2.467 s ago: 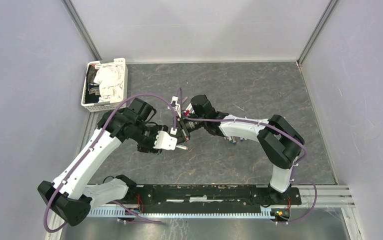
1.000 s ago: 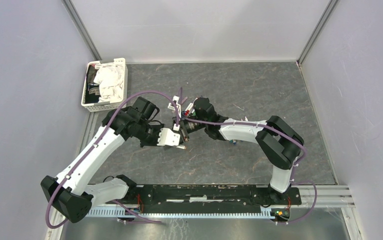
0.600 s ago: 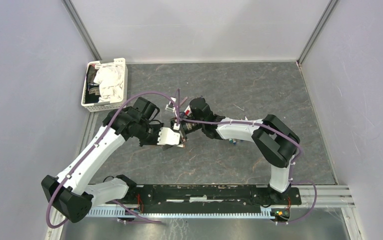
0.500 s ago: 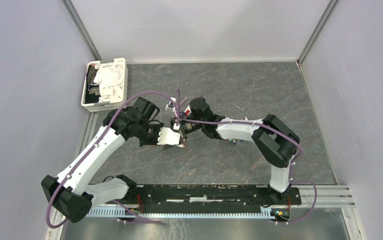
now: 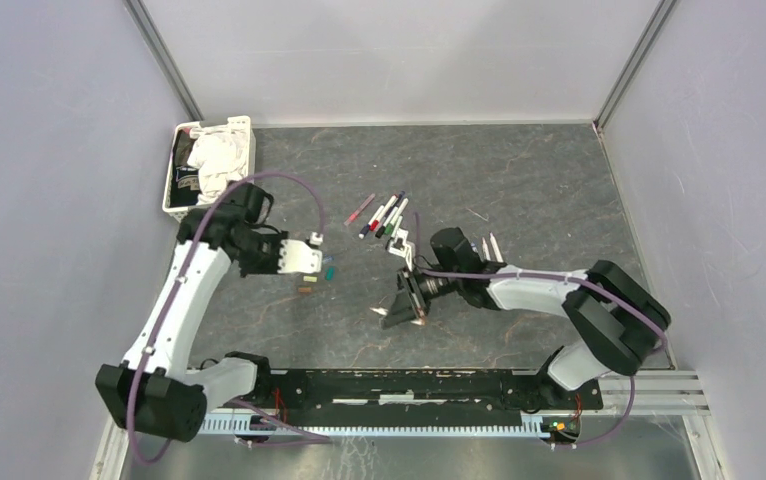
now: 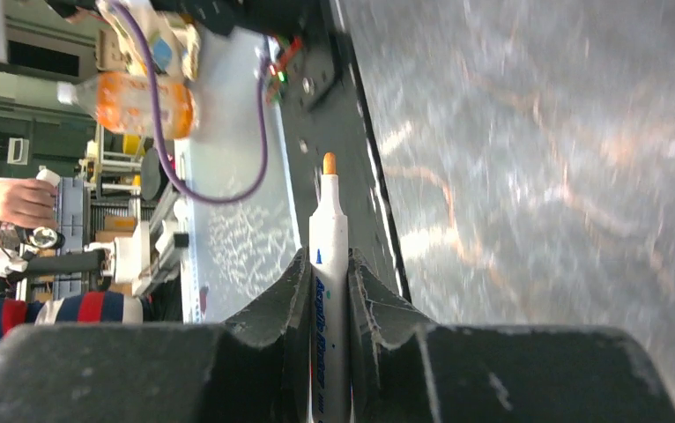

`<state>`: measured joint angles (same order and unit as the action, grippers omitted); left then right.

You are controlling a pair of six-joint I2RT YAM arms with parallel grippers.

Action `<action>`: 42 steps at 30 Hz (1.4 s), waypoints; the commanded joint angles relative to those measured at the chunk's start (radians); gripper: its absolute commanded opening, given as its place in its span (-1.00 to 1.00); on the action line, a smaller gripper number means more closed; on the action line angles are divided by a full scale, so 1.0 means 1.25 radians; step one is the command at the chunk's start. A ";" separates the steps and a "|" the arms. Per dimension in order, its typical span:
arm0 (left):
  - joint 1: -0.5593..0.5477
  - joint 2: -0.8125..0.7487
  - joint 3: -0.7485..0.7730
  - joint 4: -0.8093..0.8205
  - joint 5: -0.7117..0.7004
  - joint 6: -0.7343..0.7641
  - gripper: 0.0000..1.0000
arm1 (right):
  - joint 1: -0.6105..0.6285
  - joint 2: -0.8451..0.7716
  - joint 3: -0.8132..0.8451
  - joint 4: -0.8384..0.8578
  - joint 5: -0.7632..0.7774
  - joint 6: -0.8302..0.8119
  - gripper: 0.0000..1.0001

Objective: Open the pen caps
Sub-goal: Open the pen cap from the pen, then place the pen cap at the center of the board, then place the pen at the center of the board.

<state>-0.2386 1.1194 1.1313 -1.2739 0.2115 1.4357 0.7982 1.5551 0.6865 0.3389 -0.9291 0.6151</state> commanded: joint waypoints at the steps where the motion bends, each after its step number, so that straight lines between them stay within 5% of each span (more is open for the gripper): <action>1: 0.110 0.057 0.089 -0.055 0.026 0.150 -0.95 | -0.004 -0.092 -0.064 -0.097 0.028 -0.076 -1.00; 6: 0.096 0.048 0.048 -0.047 0.191 0.116 -0.95 | -0.014 -0.122 -0.008 -0.138 0.071 -0.093 -1.00; 9: 0.078 0.027 -0.032 0.114 0.220 -0.036 -0.89 | -0.043 -0.143 0.027 -0.218 0.196 -0.131 -1.00; 11: 0.072 0.039 -0.082 0.207 0.225 -0.120 -0.64 | -0.073 -0.161 0.041 -0.268 0.316 -0.157 -1.00; 20: 0.031 0.250 -0.105 0.475 0.150 -0.388 -0.53 | -0.235 -0.286 -0.021 -0.302 0.662 -0.181 -1.00; 31: -0.014 0.356 -0.158 0.583 0.061 -0.431 -0.26 | -0.317 -0.184 -0.055 -0.209 0.767 -0.208 -1.00; 39: -0.012 0.306 -0.074 0.519 0.056 -0.490 -0.10 | -0.327 -0.054 -0.023 -0.178 0.750 -0.217 -0.96; 41: -0.012 0.287 -0.033 0.484 0.066 -0.516 0.12 | -0.329 -0.039 -0.016 -0.181 0.746 -0.220 -0.81; 42: -0.012 0.276 -0.011 0.464 0.069 -0.533 0.38 | -0.329 -0.035 -0.014 -0.182 0.745 -0.221 -0.73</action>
<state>-0.2550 1.5490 0.9981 -0.6342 0.2852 0.8787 0.3920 1.4841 0.6254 0.0784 -0.0174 0.3611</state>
